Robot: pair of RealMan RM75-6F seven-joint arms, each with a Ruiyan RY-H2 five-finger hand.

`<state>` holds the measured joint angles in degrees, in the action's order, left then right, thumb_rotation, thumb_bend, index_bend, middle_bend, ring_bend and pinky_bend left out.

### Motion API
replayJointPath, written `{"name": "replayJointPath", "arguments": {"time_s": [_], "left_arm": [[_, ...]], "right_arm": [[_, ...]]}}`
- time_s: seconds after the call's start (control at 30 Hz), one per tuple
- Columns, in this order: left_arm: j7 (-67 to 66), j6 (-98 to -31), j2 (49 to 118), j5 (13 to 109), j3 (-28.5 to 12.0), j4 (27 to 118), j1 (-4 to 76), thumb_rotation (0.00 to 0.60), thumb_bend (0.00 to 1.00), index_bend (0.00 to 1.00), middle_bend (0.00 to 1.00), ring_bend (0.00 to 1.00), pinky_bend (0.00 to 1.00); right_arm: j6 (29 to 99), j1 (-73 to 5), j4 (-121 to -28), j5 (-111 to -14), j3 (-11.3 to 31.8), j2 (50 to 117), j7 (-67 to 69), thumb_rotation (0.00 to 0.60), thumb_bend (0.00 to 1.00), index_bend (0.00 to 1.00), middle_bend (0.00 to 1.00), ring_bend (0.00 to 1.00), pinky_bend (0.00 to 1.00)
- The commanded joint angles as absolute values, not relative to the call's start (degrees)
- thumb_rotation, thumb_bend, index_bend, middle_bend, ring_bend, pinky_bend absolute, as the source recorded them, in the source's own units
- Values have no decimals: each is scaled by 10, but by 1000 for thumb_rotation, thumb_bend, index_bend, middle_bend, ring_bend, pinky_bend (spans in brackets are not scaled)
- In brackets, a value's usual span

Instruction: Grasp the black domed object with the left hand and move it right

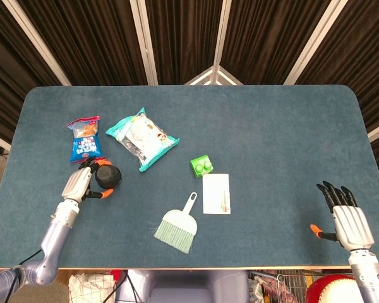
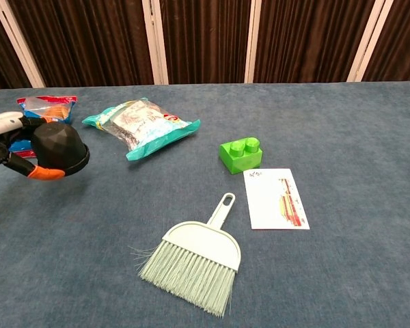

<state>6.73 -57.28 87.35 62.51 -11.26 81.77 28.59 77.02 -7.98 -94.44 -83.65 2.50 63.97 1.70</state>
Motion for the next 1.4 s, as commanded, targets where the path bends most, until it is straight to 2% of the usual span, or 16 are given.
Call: {"name": "replayJointPath", "arguments": {"time_s": [0.03, 0.43, 0.63, 0.73, 0.8, 0.9, 1.0, 1.4], "left_arm": [[72, -565, 885, 622, -108, 802, 286, 600, 566, 268, 377, 0, 0], [80, -548, 911, 621, -102, 762, 287, 600, 566, 256, 359, 0, 0], [86, -533, 922, 618, -98, 739, 288, 600, 566, 246, 306, 0, 0], [86, -531, 923, 620, -98, 735, 289, 600, 563, 235, 209, 0, 0], [86, -534, 922, 626, -98, 737, 288, 600, 537, 198, 91, 0, 0], [90, -540, 916, 636, -99, 746, 287, 600, 481, 133, 10, 0, 0], [102, -548, 910, 649, -100, 757, 284, 600, 455, 102, 0, 0, 0], [119, -547, 890, 658, -96, 767, 275, 600, 444, 98, 0, 0, 0]], "right_arm": [[771, -79, -943, -837, 24, 640, 19, 600, 221, 98, 75, 123, 36], [760, -82, -944, -837, 20, 634, 24, 600, 222, 98, 75, 123, 36], [762, -83, -944, -838, 21, 635, 23, 600, 222, 98, 75, 123, 36], [760, -83, -945, -837, 21, 634, 25, 600, 222, 98, 75, 123, 36], [759, -83, -945, -836, 22, 633, 24, 600, 221, 98, 75, 123, 36], [756, -84, -945, -834, 21, 634, 24, 600, 221, 98, 75, 123, 36], [755, -84, -944, -834, 20, 635, 24, 600, 222, 98, 75, 123, 36], [748, -85, -950, -832, 17, 632, 22, 600, 222, 98, 75, 123, 36]]}}
